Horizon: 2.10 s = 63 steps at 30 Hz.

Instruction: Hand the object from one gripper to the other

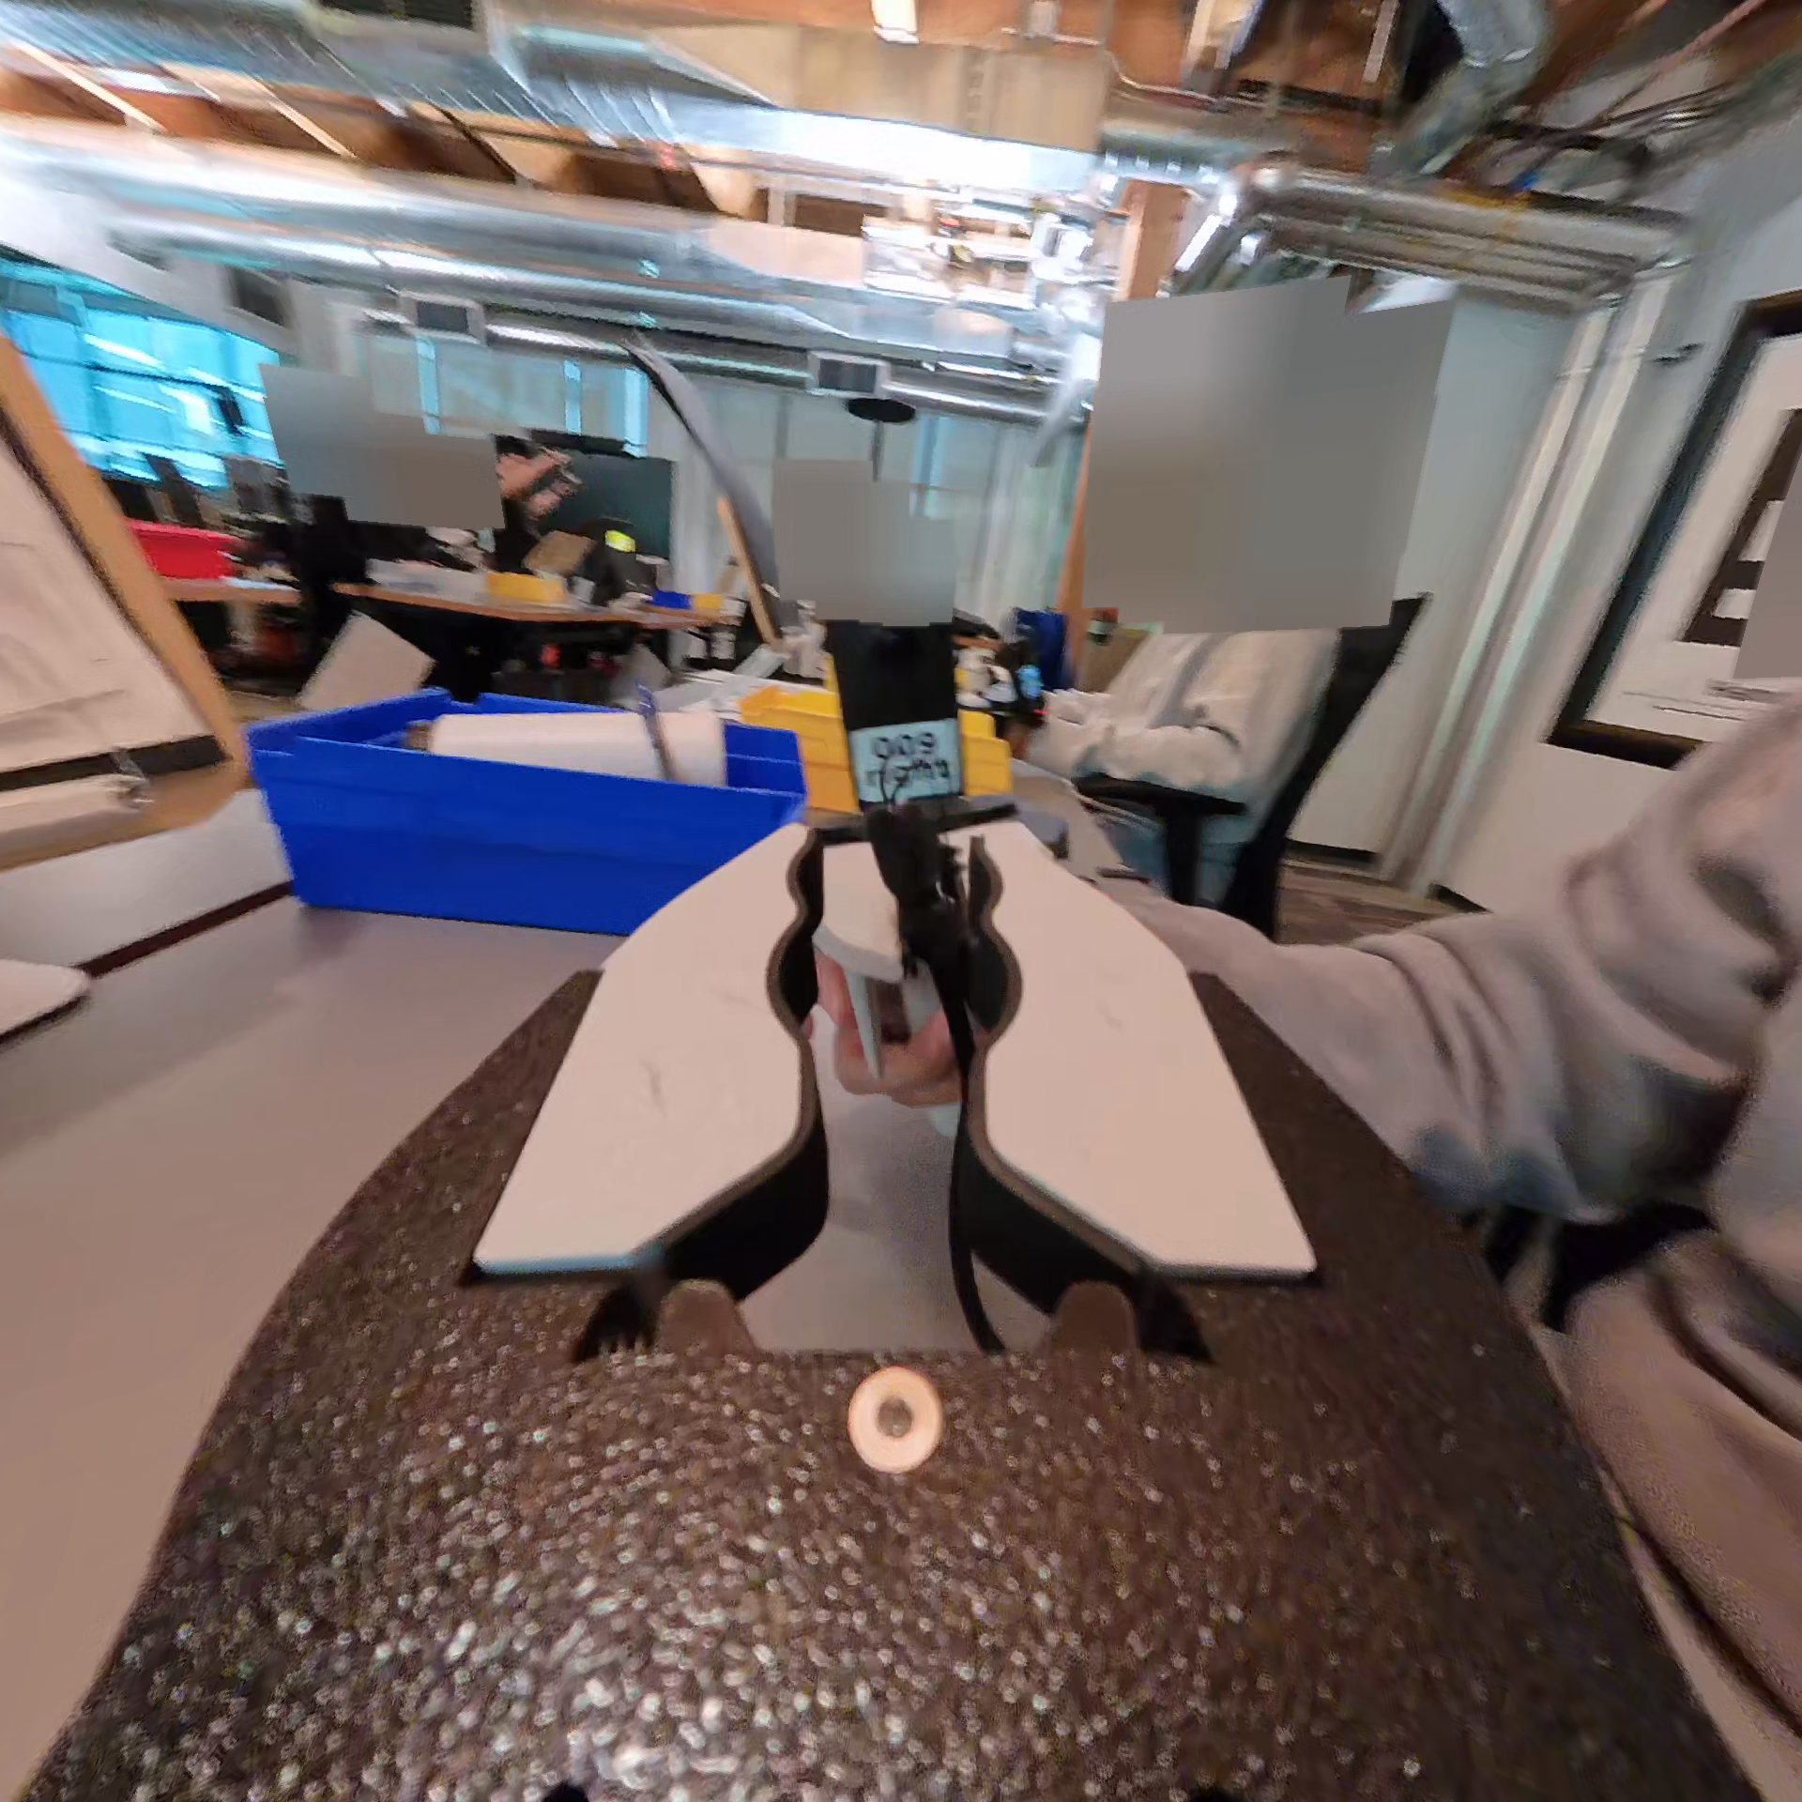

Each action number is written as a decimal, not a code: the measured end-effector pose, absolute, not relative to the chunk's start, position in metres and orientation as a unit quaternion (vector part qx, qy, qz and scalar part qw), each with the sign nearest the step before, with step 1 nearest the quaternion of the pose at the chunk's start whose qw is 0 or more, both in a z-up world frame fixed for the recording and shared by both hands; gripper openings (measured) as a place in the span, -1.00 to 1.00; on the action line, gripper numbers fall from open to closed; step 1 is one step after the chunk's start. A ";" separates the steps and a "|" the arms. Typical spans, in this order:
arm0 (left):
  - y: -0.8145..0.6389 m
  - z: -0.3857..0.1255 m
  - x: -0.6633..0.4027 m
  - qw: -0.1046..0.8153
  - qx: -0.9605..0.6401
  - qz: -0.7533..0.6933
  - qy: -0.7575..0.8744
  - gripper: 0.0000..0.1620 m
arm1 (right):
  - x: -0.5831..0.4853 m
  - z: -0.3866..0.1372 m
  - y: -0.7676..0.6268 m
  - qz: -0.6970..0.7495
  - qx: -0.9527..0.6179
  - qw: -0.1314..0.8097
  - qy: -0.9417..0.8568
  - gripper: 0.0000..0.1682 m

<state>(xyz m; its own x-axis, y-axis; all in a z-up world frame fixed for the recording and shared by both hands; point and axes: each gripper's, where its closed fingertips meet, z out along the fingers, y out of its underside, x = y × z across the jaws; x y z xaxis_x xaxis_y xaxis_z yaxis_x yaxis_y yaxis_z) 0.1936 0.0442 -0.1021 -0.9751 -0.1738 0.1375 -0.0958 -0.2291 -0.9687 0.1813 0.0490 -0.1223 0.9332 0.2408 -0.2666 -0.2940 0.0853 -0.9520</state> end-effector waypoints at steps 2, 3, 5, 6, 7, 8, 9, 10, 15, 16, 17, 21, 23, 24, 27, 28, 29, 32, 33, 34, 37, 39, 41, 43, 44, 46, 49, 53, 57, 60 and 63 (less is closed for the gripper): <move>0.043 -0.105 0.185 -0.010 -0.089 -0.772 0.630 -0.67 | 0.171 -0.124 0.047 0.209 -0.658 0.723 -0.002 -0.86; 0.042 -0.106 0.181 -0.024 -0.082 -0.771 0.631 -0.71 | 0.169 -0.127 0.048 0.206 -0.666 0.717 -0.006 -0.86; 0.040 -0.106 0.177 -0.047 -0.075 -0.772 0.629 -0.74 | 0.160 -0.131 0.052 0.206 -0.679 0.704 -0.029 -0.86; 0.038 -0.108 0.175 -0.055 -0.074 -0.769 0.633 -0.74 | 0.159 -0.133 0.054 0.200 -0.684 0.700 -0.030 -0.86; 0.037 -0.110 0.174 -0.057 -0.072 -0.764 0.639 -0.75 | 0.159 -0.135 0.056 0.200 -0.688 0.697 -0.029 -0.86; 0.036 -0.111 0.173 -0.054 -0.065 -0.761 0.643 -0.83 | 0.159 -0.136 0.058 0.200 -0.690 0.695 -0.027 -0.86; 0.036 -0.110 0.173 -0.047 -0.062 -0.761 0.644 -0.86 | 0.160 -0.136 0.058 0.196 -0.689 0.697 -0.026 -0.86; 0.037 -0.110 0.176 -0.038 -0.068 -0.759 0.646 -0.86 | 0.163 -0.136 0.058 0.186 -0.689 0.700 -0.020 -0.86; 0.050 -0.109 0.211 0.072 -0.150 -0.750 0.640 -0.87 | 0.200 -0.135 0.059 0.038 -0.688 0.723 0.038 -0.65; 0.054 -0.108 0.217 0.088 -0.167 -0.752 0.631 -0.87 | 0.204 -0.132 0.059 0.014 -0.683 0.729 0.042 -0.65; 0.057 -0.106 0.221 0.100 -0.178 -0.756 0.622 -0.87 | 0.207 -0.129 0.059 -0.004 -0.677 0.734 0.050 -0.63; 0.058 -0.107 0.227 0.115 -0.193 -0.755 0.616 -0.87 | 0.212 -0.125 0.062 -0.021 -0.660 0.748 0.070 -0.63; 0.054 -0.108 0.224 0.111 -0.184 -0.756 0.618 -0.87 | 0.214 -0.126 0.064 -0.023 -0.660 0.747 0.077 -0.64; 0.053 -0.107 0.223 0.112 -0.179 -0.757 0.618 -0.87 | 0.216 -0.127 0.064 -0.025 -0.661 0.745 0.081 -0.66; 0.049 -0.107 0.218 0.115 -0.164 -0.755 0.625 -0.87 | 0.210 -0.129 0.066 -0.012 -0.669 0.741 0.063 -0.85; 0.048 -0.107 0.217 0.117 -0.159 -0.754 0.626 -0.86 | 0.208 -0.130 0.066 -0.008 -0.674 0.737 0.057 -0.85; 0.047 -0.107 0.215 0.114 -0.151 -0.755 0.628 -0.87 | 0.205 -0.131 0.067 -0.004 -0.680 0.731 0.049 -0.86; 0.046 -0.105 0.211 0.104 -0.142 -0.761 0.624 -0.87 | 0.205 -0.129 0.064 -0.022 -0.688 0.724 0.036 -0.86; 0.047 -0.104 0.210 0.097 -0.139 -0.766 0.620 -0.87 | 0.207 -0.128 0.063 -0.032 -0.689 0.723 0.039 -0.86; 0.048 -0.102 0.210 0.096 -0.140 -0.772 0.613 -0.87 | 0.212 -0.126 0.061 -0.049 -0.687 0.724 0.046 -0.86; 0.053 -0.101 0.215 0.126 -0.148 -0.775 0.602 -0.66 | 0.228 -0.113 0.045 -0.081 -0.670 0.733 0.088 -0.86; 0.055 -0.107 0.222 0.151 -0.159 -0.761 0.610 -0.60 | 0.242 -0.098 0.022 -0.094 -0.647 0.746 0.128 -0.86; 0.055 -0.114 0.228 0.165 -0.173 -0.747 0.621 -0.61 | 0.258 -0.082 -0.010 -0.083 -0.613 0.761 0.193 -0.86; 0.054 -0.120 0.231 0.167 -0.181 -0.737 0.629 -0.62 | 0.275 -0.064 -0.049 -0.085 -0.578 0.770 0.257 -0.86; 0.054 -0.122 0.232 0.167 -0.183 -0.734 0.632 -0.63 | 0.283 -0.058 -0.068 -0.091 -0.580 0.759 0.283 -0.86; 0.054 -0.124 0.235 0.168 -0.190 -0.730 0.635 -0.64 | 0.305 -0.052 -0.107 -0.140 -0.614 0.703 0.331 -0.86; 0.053 -0.126 0.236 0.158 -0.198 -0.730 0.635 -0.67 | 0.343 -0.051 -0.172 -0.251 -0.669 0.569 0.407 -0.85; 0.054 -0.126 0.237 0.157 -0.201 -0.728 0.636 -0.67 | 0.380 -0.071 -0.228 -0.270 -0.718 0.432 0.475 -0.85; 0.058 -0.123 0.238 0.153 -0.206 -0.735 0.628 -0.70 | 0.397 -0.116 -0.252 -0.228 -0.762 0.328 0.510 -0.85; 0.061 -0.123 0.239 0.143 -0.212 -0.741 0.621 -0.71 | 0.406 -0.146 -0.258 -0.207 -0.783 0.273 0.519 -0.85; 0.062 -0.124 0.241 0.142 -0.215 -0.741 0.620 -0.71 | 0.416 -0.164 -0.257 -0.212 -0.789 0.252 0.519 -0.84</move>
